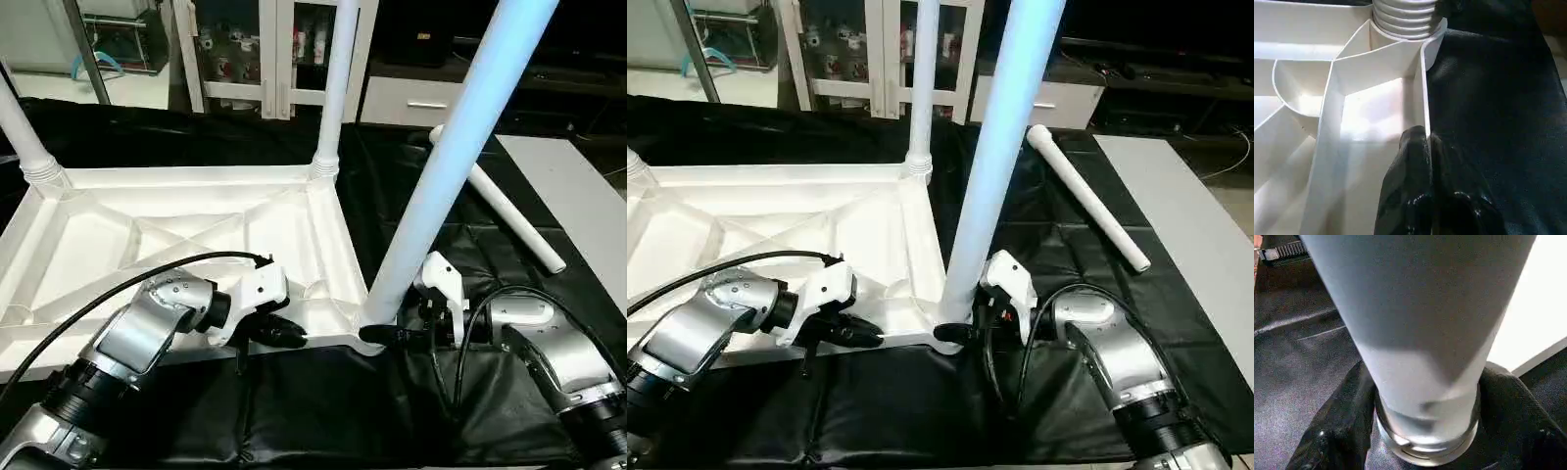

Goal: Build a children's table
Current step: Rotate leg to tighten

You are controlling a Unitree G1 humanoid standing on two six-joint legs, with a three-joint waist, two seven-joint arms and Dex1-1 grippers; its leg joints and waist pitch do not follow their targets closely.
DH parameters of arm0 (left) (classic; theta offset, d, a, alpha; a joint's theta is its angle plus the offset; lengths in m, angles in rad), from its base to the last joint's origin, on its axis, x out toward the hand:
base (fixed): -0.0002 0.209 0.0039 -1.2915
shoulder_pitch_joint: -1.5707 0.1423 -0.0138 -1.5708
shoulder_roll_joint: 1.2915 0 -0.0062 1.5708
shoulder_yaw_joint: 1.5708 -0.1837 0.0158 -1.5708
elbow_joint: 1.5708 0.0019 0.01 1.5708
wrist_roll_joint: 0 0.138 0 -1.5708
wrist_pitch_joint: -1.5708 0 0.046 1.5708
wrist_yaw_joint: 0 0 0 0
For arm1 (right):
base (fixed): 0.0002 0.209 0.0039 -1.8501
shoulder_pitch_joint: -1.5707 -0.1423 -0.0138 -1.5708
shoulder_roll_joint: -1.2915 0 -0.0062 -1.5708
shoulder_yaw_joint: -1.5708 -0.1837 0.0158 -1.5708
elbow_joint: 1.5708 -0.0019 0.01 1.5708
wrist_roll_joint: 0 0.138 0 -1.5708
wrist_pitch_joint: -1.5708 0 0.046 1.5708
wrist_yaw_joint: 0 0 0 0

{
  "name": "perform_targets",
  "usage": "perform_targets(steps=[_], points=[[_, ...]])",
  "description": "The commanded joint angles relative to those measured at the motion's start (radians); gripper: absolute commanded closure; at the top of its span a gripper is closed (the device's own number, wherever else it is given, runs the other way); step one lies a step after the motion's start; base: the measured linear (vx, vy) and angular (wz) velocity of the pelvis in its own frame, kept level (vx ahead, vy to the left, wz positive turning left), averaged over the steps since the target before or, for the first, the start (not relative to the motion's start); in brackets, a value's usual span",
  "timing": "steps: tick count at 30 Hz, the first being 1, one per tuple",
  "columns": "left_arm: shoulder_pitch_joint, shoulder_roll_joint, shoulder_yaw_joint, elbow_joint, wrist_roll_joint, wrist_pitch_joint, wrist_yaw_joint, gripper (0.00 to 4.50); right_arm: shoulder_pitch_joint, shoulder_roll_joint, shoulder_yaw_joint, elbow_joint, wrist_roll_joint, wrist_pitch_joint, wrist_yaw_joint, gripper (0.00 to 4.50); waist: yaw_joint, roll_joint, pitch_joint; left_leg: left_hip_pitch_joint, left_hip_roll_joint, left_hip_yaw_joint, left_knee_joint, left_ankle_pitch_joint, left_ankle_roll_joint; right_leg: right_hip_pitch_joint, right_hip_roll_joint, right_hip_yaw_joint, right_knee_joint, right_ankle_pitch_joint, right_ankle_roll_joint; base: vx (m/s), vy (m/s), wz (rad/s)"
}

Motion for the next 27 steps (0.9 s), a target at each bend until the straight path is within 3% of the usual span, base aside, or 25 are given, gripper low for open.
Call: perform_targets(steps=[1, 3, 8, 10, 12, 14, 17, 18, 19, 20, 21, 22, 23, 26, 27], points=[[0.007, -0.012, -0.043, 0.004, 0.014, 0.002, -0.004, 4.50, 0.014, 0.027, 0.005, 0.028, -0.022, -0.007, -0.041, 1.83, -0.005, 0.008, -0.057, 0.010, 0.068, -0.031, -0.075, -0.146, 0.030, 0.046, -0.098, 0.064, -0.075, -0.230, -0.197, 0.000, 0.000, 0.00], [0.007, -0.023, -0.035, 0.010, 0.014, 0.003, 0.016, 4.50, 0.012, 0.046, -0.002, 0.046, -0.031, -0.010, -0.078, 1.83, -0.008, 0.008, -0.055, 0.010, 0.067, -0.032, -0.076, -0.169, 0.023, 0.045, -0.097, 0.063, -0.079, -0.263, -0.191, 0.000, 0.000, 0.00], [-0.022, -0.127, 0.028, 0.085, 0.029, 0.038, 0.198, 4.50, -0.035, 0.169, -0.043, 0.163, -0.070, -0.009, -0.299, 1.84, -0.018, 0.009, -0.047, 0.021, 0.063, -0.038, -0.078, -0.276, -0.014, 0.031, -0.102, 0.058, -0.108, -0.491, -0.130, 0.000, 0.000, 0.00], [-0.036, -0.169, 0.048, 0.114, 0.032, 0.058, 0.263, 4.50, -0.063, 0.214, -0.054, 0.216, -0.083, -0.017, -0.372, 1.84, -0.027, 0.008, -0.046, 0.021, 0.061, -0.046, -0.080, -0.311, -0.023, 0.033, -0.101, 0.051, -0.111, -0.555, -0.102, 0.000, 0.000, 0.00], [-0.045, -0.200, 0.061, 0.134, 0.036, 0.068, 0.311, 4.50, -0.089, 0.249, -0.062, 0.264, -0.092, -0.028, -0.429, 1.84, -0.042, 0.009, -0.042, 0.025, 0.058, -0.051, -0.079, -0.359, -0.024, 0.026, -0.102, 0.045, -0.125, -0.625, -0.075, 0.000, 0.000, 0.00], [-0.067, -0.260, 0.086, 0.175, 0.042, 0.087, 0.402, 4.50, -0.150, 0.316, -0.079, 0.371, -0.112, -0.048, -0.540, 1.85, -0.055, 0.011, -0.040, 0.028, 0.059, -0.056, -0.080, -0.390, -0.028, 0.024, -0.104, 0.038, -0.130, -0.648, -0.071, 0.000, 0.000, 0.00], [-0.106, -0.341, 0.121, 0.245, 0.056, 0.108, 0.531, 4.50, -0.254, 0.404, -0.116, 0.544, -0.133, -0.078, -0.723, 1.85, -0.075, 0.015, -0.044, 0.021, 0.062, -0.064, -0.086, -0.406, -0.035, 0.033, -0.107, 0.029, -0.129, -0.603, -0.083, 0.000, 0.000, 0.00], [-0.118, -0.366, 0.134, 0.268, 0.061, 0.115, 0.574, 4.50, -0.286, 0.428, -0.131, 0.594, -0.137, -0.086, -0.783, 1.85, -0.081, 0.021, -0.050, 0.019, 0.066, -0.071, -0.091, -0.419, -0.046, 0.045, -0.106, 0.023, -0.127, -0.536, -0.093, 0.000, 0.000, 0.00], [-0.128, -0.386, 0.147, 0.286, 0.066, 0.116, 0.613, 4.50, -0.307, 0.444, -0.142, 0.627, -0.141, -0.095, -0.824, 1.85, -0.084, 0.023, -0.050, 0.017, 0.066, -0.070, -0.091, -0.417, -0.044, 0.044, -0.109, 0.023, -0.125, -0.502, -0.105, 0.000, 0.000, 0.00], [-0.131, -0.392, 0.151, 0.292, 0.067, 0.117, 0.625, 4.50, -0.313, 0.449, -0.145, 0.637, -0.142, -0.097, -0.836, 1.85, -0.089, 0.023, -0.051, 0.016, 0.066, -0.068, -0.091, -0.412, -0.043, 0.043, -0.110, 0.023, -0.125, -0.455, -0.121, 0.000, 0.000, 0.00], [-0.150, -0.424, 0.174, 0.326, 0.070, 0.117, 0.686, 4.50, -0.347, 0.475, -0.168, 0.690, -0.136, -0.107, -0.896, 1.85, -0.087, 0.019, -0.051, 0.022, 0.064, -0.062, -0.087, -0.410, -0.038, 0.035, -0.109, 0.027, -0.126, -0.434, -0.133, 0.000, 0.000, 0.00], [-0.168, -0.450, 0.189, 0.358, 0.075, 0.111, 0.737, 4.50, -0.382, 0.497, -0.185, 0.744, -0.143, -0.107, -0.972, 1.85, -0.086, 0.013, -0.051, 0.026, 0.062, -0.059, -0.085, -0.405, -0.035, 0.031, -0.110, 0.028, -0.126, -0.430, -0.139, 0.000, 0.000, 0.00], [-0.168, -0.450, 0.189, 0.358, 0.075, 0.111, 0.737, 4.50, -0.382, 0.497, -0.185, 0.744, -0.143, -0.107, -0.972, 1.85, -0.086, 0.013, -0.049, 0.026, 0.060, -0.056, -0.083, -0.397, -0.032, 0.028, -0.112, 0.030, -0.125, -0.434, -0.144, 0.000, 0.000, 0.00], [-0.190, -0.482, 0.202, 0.392, 0.083, 0.094, 0.783, 4.50, -0.448, 0.534, -0.211, 0.846, -0.149, -0.141, -1.058, 1.85, -0.081, 0.005, -0.053, 0.016, 0.060, -0.052, -0.084, -0.337, -0.008, 0.033, -0.116, 0.030, -0.119, -0.424, -0.132, 0.000, 0.000, 0.00], [-0.190, -0.483, 0.200, 0.391, 0.084, 0.093, 0.780, 4.50, -0.456, 0.540, -0.215, 0.857, -0.148, -0.147, -1.060, 1.85, -0.081, 0.008, -0.057, 0.011, 0.061, -0.053, -0.085, -0.310, -0.005, 0.039, -0.116, 0.031, -0.112, -0.386, -0.139, 0.000, 0.000, 0.00]])
